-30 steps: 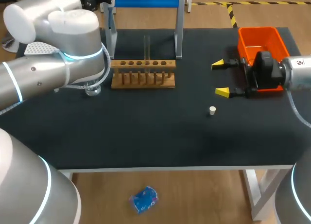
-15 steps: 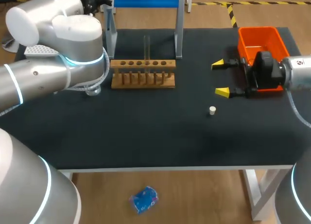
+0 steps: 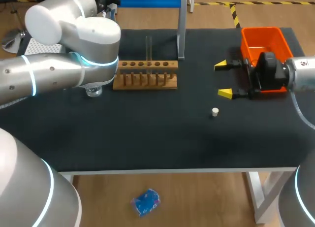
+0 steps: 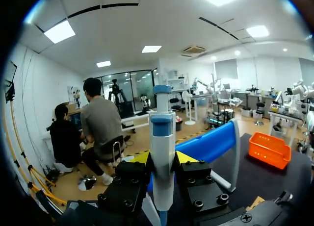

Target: Invert the test tube, pick up the pipette, mount the tip to pipette, aspirate from beaker and dispense into the tube, eject the tip, return the pipette, and cap with the stopper.

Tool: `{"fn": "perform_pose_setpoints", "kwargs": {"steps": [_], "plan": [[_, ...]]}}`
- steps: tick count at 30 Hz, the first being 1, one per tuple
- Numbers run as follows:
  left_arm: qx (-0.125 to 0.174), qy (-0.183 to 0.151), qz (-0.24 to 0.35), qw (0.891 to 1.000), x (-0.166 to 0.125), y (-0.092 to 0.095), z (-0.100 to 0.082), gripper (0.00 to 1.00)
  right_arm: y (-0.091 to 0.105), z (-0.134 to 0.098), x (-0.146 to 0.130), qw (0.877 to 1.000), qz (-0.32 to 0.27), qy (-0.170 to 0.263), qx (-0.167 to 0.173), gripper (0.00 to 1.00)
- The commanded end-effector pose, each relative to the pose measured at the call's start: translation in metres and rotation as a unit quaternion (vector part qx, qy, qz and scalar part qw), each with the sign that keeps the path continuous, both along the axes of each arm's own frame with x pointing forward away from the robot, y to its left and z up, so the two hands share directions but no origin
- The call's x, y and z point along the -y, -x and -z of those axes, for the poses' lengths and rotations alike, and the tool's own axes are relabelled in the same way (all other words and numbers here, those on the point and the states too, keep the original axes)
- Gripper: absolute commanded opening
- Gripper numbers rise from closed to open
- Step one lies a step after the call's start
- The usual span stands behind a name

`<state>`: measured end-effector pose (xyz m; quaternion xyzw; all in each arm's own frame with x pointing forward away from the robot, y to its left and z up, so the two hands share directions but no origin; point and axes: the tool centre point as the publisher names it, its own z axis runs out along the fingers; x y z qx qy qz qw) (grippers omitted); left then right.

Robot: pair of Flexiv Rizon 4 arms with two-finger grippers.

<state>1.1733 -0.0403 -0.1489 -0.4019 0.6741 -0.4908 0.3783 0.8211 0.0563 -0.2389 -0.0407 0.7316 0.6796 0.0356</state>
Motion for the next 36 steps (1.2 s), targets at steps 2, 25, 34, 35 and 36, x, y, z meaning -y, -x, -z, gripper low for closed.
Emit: {"fn": "perform_pose_setpoints", "kwargs": {"steps": [2,25,34,35,36], "plan": [[-0.005,-0.007,-0.033,0.999,0.009,-0.006,-0.002,0.00,0.000,0.000,0.000,1.000,0.000,0.000,0.000,1.00],[-0.050,-0.028,-0.092,0.994,0.010,-0.023,0.015,0.00,0.000,0.000,0.000,1.000,0.000,0.000,0.000,1.00],[-0.065,-0.033,-0.104,0.992,0.012,-0.026,0.020,0.00,0.000,0.000,0.000,1.000,0.000,0.000,0.000,1.00],[-0.068,-0.034,-0.105,0.992,0.011,-0.026,0.021,0.00,0.000,0.000,0.000,1.000,0.000,0.000,0.000,1.00],[-0.070,-0.034,-0.107,0.991,0.011,-0.026,0.022,0.00,0.000,0.000,0.000,1.000,0.000,0.000,0.000,1.00]]}}
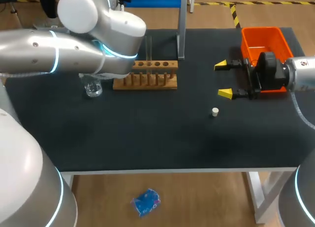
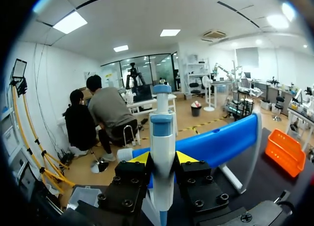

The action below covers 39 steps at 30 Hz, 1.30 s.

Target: Invert the test tube, pick up the pipette, mount the tip to pipette, aspirate from beaker and dispense into the tube, eject the tip, return the pipette, and cap with the stopper.

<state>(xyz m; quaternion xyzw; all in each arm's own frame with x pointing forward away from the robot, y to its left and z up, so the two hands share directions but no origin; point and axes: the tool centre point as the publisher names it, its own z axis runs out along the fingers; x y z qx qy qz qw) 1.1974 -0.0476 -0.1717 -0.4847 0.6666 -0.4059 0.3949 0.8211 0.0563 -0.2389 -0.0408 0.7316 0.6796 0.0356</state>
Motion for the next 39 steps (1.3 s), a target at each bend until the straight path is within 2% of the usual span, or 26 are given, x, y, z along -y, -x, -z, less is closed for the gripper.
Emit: {"fn": "perform_pose_setpoints", "kwargs": {"steps": [1,13,39], "plan": [[-0.012,-0.005,-0.009,1.000,0.003,-0.001,0.001,0.00,0.000,0.000,0.001,1.000,0.000,0.000,0.000,1.00],[-0.042,-0.013,-0.022,0.999,0.002,0.003,0.012,0.00,0.000,0.000,0.001,1.000,0.000,0.000,0.000,1.00],[-0.080,-0.028,-0.031,0.996,0.006,0.012,0.032,0.00,0.000,0.000,0.001,1.000,0.000,0.000,0.000,1.00]]}}
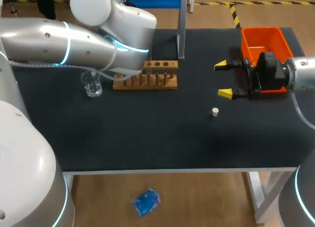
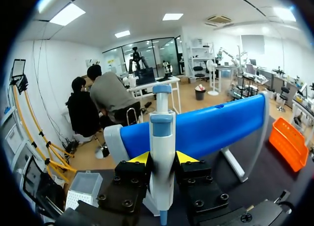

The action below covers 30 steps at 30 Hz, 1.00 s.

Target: Invert the test tube, pick up the pipette, mount the tip to pipette, aspirate from beaker and dispense into the tube, eject the tip, return the pipette, and cap with the stopper.

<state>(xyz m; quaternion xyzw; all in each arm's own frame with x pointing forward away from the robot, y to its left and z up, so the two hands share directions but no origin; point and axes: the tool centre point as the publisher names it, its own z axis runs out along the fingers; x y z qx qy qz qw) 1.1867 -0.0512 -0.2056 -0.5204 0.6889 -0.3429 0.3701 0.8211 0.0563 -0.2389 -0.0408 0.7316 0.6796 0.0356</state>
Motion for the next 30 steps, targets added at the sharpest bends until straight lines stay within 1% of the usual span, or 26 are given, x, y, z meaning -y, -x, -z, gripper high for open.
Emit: {"fn": "perform_pose_setpoints", "kwargs": {"steps": [1,5,6,7,8,15,20,22,25,26,30], "plan": [[-0.010,-0.002,-0.003,1.000,0.004,0.001,0.000,0.00,0.000,0.000,0.001,1.000,0.000,0.000,0.000,1.00],[-0.011,0.001,-0.002,1.000,0.005,0.002,0.001,0.00,0.000,0.000,0.001,1.000,0.000,0.000,0.000,1.00],[-0.010,0.002,-0.003,1.000,0.005,0.002,0.001,0.29,0.000,0.000,0.001,1.000,0.000,0.000,0.000,1.00],[-0.010,0.002,-0.003,1.000,0.005,0.002,0.001,0.75,0.000,0.000,0.001,1.000,0.000,0.000,0.000,1.00],[-0.009,0.002,-0.004,1.000,0.005,0.002,0.001,1.00,0.000,0.000,0.001,1.000,0.000,0.000,0.000,1.00],[0.008,0.006,-0.005,1.000,-0.001,0.003,-0.008,1.00,0.000,0.000,0.001,1.000,0.000,0.000,0.000,1.00],[0.018,0.003,-0.003,1.000,-0.007,0.009,-0.015,1.00,0.000,0.000,0.001,1.000,0.000,0.000,0.000,1.00],[0.029,0.000,0.002,1.000,-0.010,0.013,-0.020,1.00,0.000,0.000,0.001,1.000,0.000,0.000,0.000,1.00],[0.058,0.003,0.023,0.998,-0.014,0.022,-0.030,1.00,0.000,0.000,0.001,1.000,0.000,0.000,0.000,1.00],[0.071,0.005,0.036,0.997,-0.016,0.027,-0.034,1.00,0.000,0.000,0.001,1.000,0.000,0.000,0.000,1.00],[0.099,0.015,0.076,0.992,-0.026,0.044,-0.045,1.00,0.000,0.000,0.001,1.000,0.000,0.000,0.000,1.00]]}}
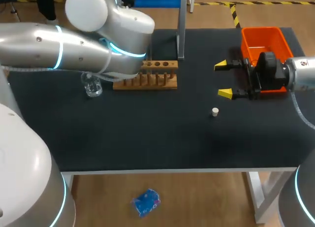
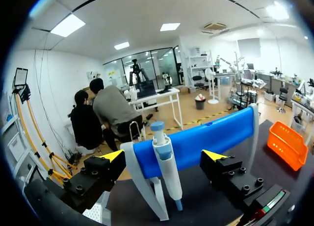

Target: Invert the test tube, pick up the pipette, mount the tip to pipette, aspirate from beaker and dispense into the tube, eject the tip, return the pipette, and cap with the stopper.

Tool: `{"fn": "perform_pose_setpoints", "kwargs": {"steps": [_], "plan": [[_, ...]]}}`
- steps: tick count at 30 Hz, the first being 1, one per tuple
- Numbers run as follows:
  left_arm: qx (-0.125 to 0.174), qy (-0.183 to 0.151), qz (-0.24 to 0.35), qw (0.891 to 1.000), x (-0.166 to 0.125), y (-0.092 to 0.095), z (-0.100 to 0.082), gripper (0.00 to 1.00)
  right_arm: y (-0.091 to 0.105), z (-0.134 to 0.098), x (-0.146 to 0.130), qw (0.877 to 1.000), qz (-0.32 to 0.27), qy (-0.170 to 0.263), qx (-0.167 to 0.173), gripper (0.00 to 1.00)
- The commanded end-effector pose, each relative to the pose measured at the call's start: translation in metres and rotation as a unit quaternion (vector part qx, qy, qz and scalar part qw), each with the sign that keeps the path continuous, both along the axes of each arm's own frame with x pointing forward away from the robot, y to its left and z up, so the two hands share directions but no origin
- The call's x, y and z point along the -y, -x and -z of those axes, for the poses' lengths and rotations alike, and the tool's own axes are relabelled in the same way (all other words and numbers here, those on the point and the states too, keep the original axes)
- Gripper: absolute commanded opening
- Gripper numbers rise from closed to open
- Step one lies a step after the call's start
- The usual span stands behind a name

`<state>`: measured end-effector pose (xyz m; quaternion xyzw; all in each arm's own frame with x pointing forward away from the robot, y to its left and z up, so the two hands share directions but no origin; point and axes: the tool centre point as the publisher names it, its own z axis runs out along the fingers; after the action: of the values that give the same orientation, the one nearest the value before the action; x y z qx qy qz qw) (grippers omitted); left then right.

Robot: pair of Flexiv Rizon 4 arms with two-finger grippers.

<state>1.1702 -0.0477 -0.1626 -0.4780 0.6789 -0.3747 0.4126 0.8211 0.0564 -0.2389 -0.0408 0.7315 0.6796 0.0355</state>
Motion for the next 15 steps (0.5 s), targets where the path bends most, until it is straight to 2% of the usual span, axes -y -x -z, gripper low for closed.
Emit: {"fn": "perform_pose_setpoints", "kwargs": {"steps": [1,5,10,13,15], "plan": [[0.041,0.026,0.074,0.996,-0.026,0.034,-0.006,1.00,0.000,0.000,0.001,1.000,0.000,0.000,0.000,1.00],[0.061,0.036,0.120,0.990,-0.033,0.054,-0.019,1.00,0.000,0.000,0.001,1.000,0.000,0.000,0.000,1.00],[0.068,0.037,0.175,0.982,-0.038,0.078,-0.033,1.00,0.000,0.000,0.001,1.000,0.000,0.000,0.000,1.00],[0.069,0.049,0.227,0.970,-0.039,0.095,-0.040,1.00,0.000,0.000,0.001,1.000,0.000,0.000,0.000,1.00],[0.063,0.061,0.281,0.956,-0.036,0.108,-0.043,1.00,0.000,0.000,0.001,1.000,0.000,0.000,0.000,1.00]]}}
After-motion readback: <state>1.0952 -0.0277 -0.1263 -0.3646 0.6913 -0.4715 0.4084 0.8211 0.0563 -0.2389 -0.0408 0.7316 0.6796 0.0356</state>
